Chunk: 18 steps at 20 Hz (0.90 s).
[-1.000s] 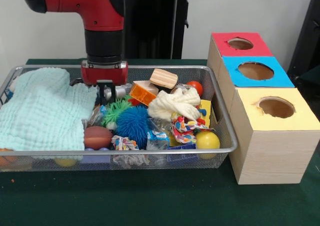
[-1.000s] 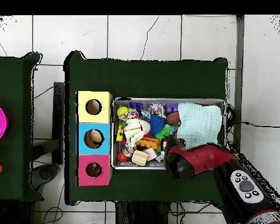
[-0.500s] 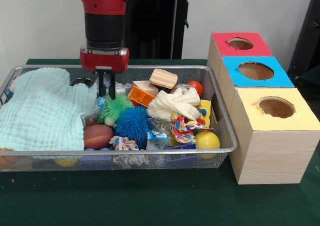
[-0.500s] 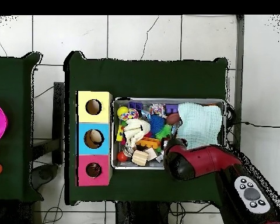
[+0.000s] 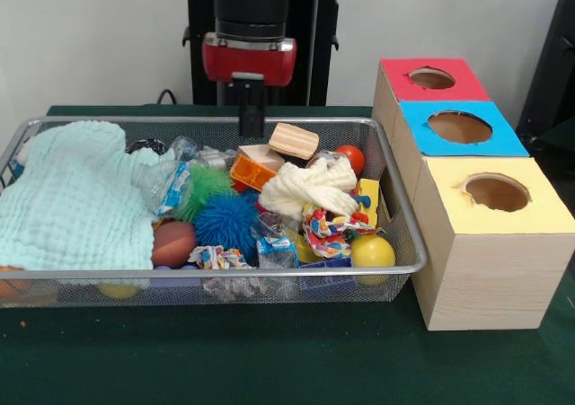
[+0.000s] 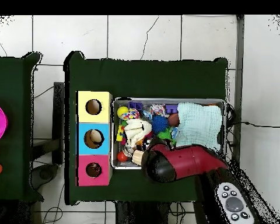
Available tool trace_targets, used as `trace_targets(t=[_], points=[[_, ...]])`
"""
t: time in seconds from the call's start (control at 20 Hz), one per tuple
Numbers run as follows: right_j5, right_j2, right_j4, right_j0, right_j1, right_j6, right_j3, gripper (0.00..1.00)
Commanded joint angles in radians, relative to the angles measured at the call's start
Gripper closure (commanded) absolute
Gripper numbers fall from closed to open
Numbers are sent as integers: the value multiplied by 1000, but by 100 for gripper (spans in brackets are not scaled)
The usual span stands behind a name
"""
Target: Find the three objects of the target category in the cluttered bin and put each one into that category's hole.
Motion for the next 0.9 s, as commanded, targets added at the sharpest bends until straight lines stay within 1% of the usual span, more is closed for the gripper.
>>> trace_targets(t=[0.05,0.3,0.45,0.55,0.65,0.75,0.9], points=[[-27,-72,81,105,24,219,51,100],[-97,-130,123,170,64,241,44,100],[-115,-147,133,170,79,210,33,100],[-109,-131,132,134,73,159,38,100],[-94,-94,126,77,54,102,56,100],[-68,-42,124,12,28,46,82,100],[-1,38,137,-79,-24,-33,117,100]])
